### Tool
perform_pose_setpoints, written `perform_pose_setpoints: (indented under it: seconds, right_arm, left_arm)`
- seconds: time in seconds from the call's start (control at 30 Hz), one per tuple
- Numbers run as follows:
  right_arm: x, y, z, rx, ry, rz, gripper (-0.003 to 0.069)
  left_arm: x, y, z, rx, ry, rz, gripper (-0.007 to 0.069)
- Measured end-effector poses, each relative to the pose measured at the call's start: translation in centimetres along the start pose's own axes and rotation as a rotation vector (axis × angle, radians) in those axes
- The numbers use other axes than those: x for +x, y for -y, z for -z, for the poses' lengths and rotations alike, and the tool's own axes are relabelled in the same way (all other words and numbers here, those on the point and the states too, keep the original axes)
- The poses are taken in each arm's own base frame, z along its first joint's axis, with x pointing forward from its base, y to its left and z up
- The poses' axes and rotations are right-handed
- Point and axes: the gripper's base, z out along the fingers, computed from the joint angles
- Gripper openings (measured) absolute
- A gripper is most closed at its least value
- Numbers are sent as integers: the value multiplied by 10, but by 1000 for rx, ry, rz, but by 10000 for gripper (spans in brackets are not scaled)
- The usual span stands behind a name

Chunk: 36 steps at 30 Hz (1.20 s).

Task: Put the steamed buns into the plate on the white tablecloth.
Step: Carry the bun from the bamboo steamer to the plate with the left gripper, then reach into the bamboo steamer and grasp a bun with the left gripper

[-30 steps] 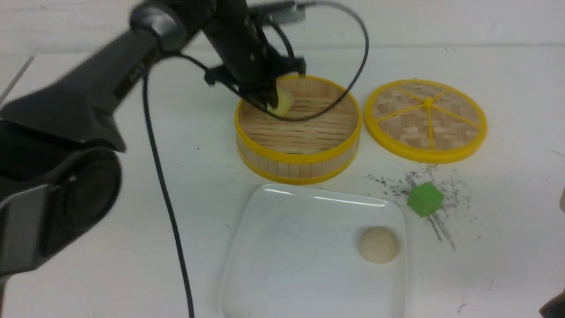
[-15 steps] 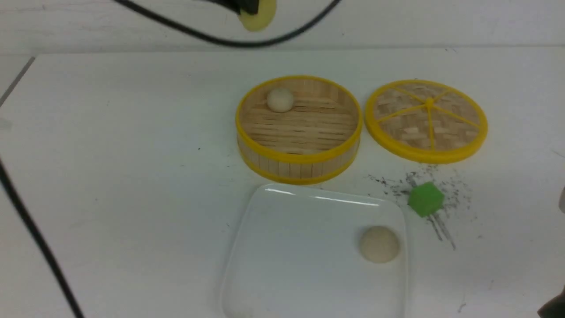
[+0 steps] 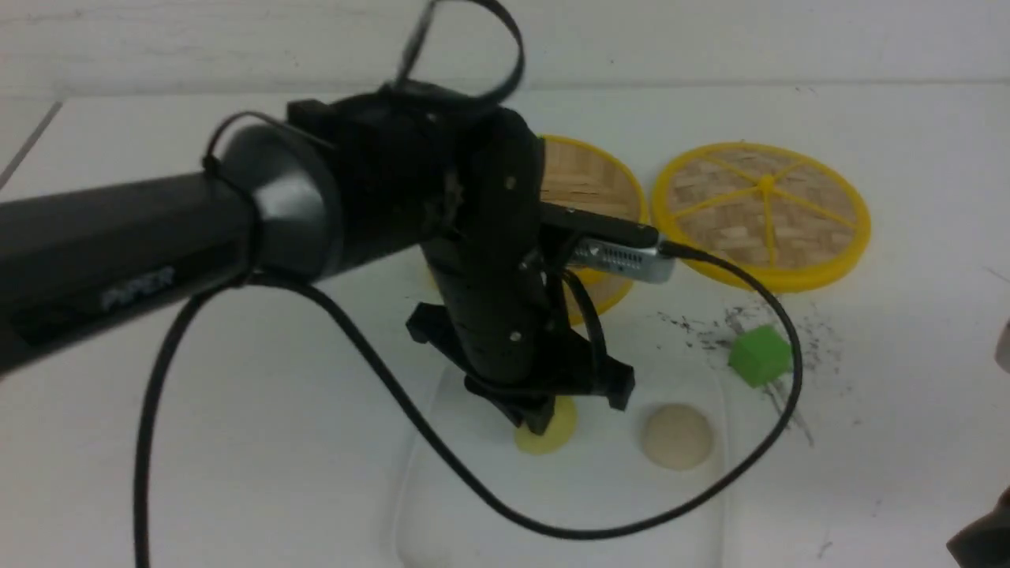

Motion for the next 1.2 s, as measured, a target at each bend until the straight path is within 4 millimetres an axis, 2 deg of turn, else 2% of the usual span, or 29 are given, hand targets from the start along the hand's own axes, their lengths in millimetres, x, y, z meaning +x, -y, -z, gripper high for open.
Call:
perform_pose_setpoints:
  seconds: [0.2,0.23,0.37,0.47,0.53,0.63,0.67,0.73,0.8,0.9,0.93,1.1,1.2]
  right_arm:
    - [-1,-1,0,-7,10,-4,35]
    - [-1,-1,0,-8,12,-4,37]
    - [-2,-1,0,-15,22,-9,44]
    - [-3,-2,0,-18,28,-10,48]
    - [-3,-2,0,-20,31,-12,55]
    - [-3,-2,0,-20,31,-12,57]
    - [-3,-2,0,-20,31,-12,57]
    - [-3,-2,0,-20,33,-12,57]
    - [-3,-2,0,-20,38,-12,61]
    - [-4,-2,0,-19,48,-12,63]
    - [-5,-2,0,-19,50,-12,64]
    - [-7,-2,0,-18,80,-13,69]
    - [-9,-1,0,-16,96,-13,72]
  left_arm:
    - [-6,1,-26,-6,6,21,171]
    - [-6,1,-32,-13,-3,22,215]
    - [-7,1,-34,-12,3,34,328]
    - [-12,2,-30,-8,21,37,384]
    - [-26,3,-14,1,72,40,426]
    - [-45,-1,10,9,129,86,439]
    - [-56,-5,23,14,164,115,440]
    - [-70,-15,36,13,196,163,441]
    - [-95,-35,59,13,279,220,442]
    - [-120,-63,68,-5,340,278,442]
    - [-124,-66,75,-5,363,284,442]
    - [-154,-109,55,-40,408,340,442]
    - [-163,-123,34,-51,406,358,442]
